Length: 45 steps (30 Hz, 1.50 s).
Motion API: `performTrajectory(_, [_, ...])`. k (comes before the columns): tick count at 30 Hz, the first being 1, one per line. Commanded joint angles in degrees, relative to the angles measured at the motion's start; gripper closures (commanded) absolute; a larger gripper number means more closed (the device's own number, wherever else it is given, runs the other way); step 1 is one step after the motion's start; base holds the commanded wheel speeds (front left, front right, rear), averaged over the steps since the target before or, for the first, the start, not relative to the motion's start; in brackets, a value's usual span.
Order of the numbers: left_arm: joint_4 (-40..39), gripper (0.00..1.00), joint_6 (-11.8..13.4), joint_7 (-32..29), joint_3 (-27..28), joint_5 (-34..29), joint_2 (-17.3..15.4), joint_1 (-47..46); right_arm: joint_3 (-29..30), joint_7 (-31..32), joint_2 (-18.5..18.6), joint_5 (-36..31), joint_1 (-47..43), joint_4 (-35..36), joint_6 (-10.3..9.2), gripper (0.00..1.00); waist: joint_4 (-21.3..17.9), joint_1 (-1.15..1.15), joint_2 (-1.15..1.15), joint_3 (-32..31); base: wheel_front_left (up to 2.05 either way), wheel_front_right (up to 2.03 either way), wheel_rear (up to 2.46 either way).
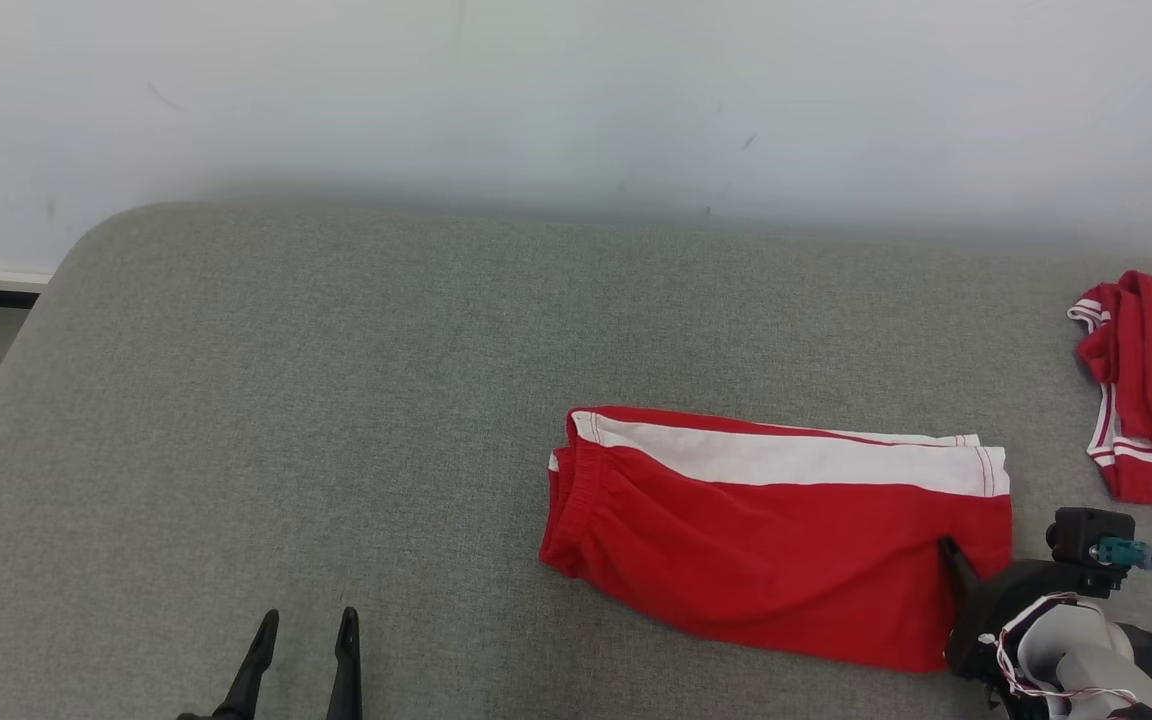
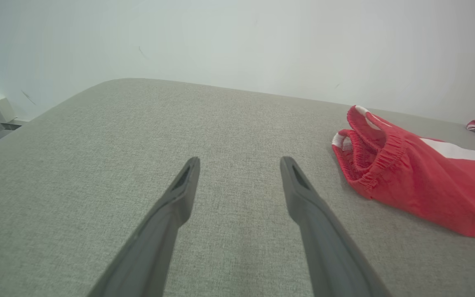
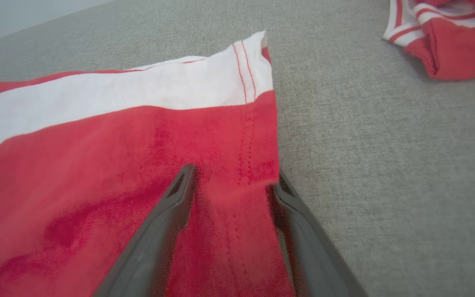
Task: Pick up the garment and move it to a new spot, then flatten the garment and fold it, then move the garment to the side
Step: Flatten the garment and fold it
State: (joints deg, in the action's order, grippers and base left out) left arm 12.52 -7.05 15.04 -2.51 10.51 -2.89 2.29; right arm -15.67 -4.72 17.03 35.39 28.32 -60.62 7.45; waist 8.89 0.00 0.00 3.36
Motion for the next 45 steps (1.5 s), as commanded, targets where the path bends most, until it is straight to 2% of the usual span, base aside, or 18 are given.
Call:
performTrajectory(1, [0.25,0.00,0.15,0.07,0.21,0.08,0.03,-0.21,-0.93,0.71,-0.90,0.56,-0.18,-0.90,0.05,1.00,-0.04,0.00,0.00,-0.05,0.00,0.00,0.00])
performTrajectory(11, [0.61,0.00,0.22,0.07,0.48,0.84,0.04,1.01,-3.57,-3.00,5.82,3.08,-0.59,-1.09,-0.04,1.00,-0.80,0.00,0.00,-1.15,0.00,0.00,0.00])
performTrajectory(18, [0.74,0.00,0.37,0.07,0.60,1.48,0.03,1.49,-5.97,-3.61,7.17,6.38,-0.31,3.23,-0.04,1.00,-2.55,0.00,0.00,-1.66,0.00,0.00,0.00])
performTrajectory(26, [0.85,0.00,0.43,0.07,0.18,1.47,0.04,1.32,-10.00,-4.02,5.78,11.37,-0.84,13.97,-0.03,1.00,-2.68,0.00,0.00,-2.30,0.00,0.00,0.00])
performTrajectory(33, [1.23,0.00,0.46,0.07,-1.07,1.88,0.03,0.57,-14.70,-2.84,1.30,13.17,0.26,20.90,-0.03,1.00,-1.24,0.00,0.00,-2.02,0.00,0.00,0.00])
performTrajectory(38, [1.50,0.00,0.48,0.07,-2.63,2.35,0.03,-0.71,-17.25,-1.94,-2.71,12.82,1.55,20.59,-0.03,1.00,0.85,0.00,0.00,-1.18,0.00,0.00,0.00])
performTrajectory(45, [1.73,0.00,1.01,0.07,-4.31,3.43,0.02,-2.23,-18.76,-1.42,-7.61,13.08,3.89,14.71,-0.03,1.00,3.60,0.00,0.00,-0.16,0.00,0.00,0.00])
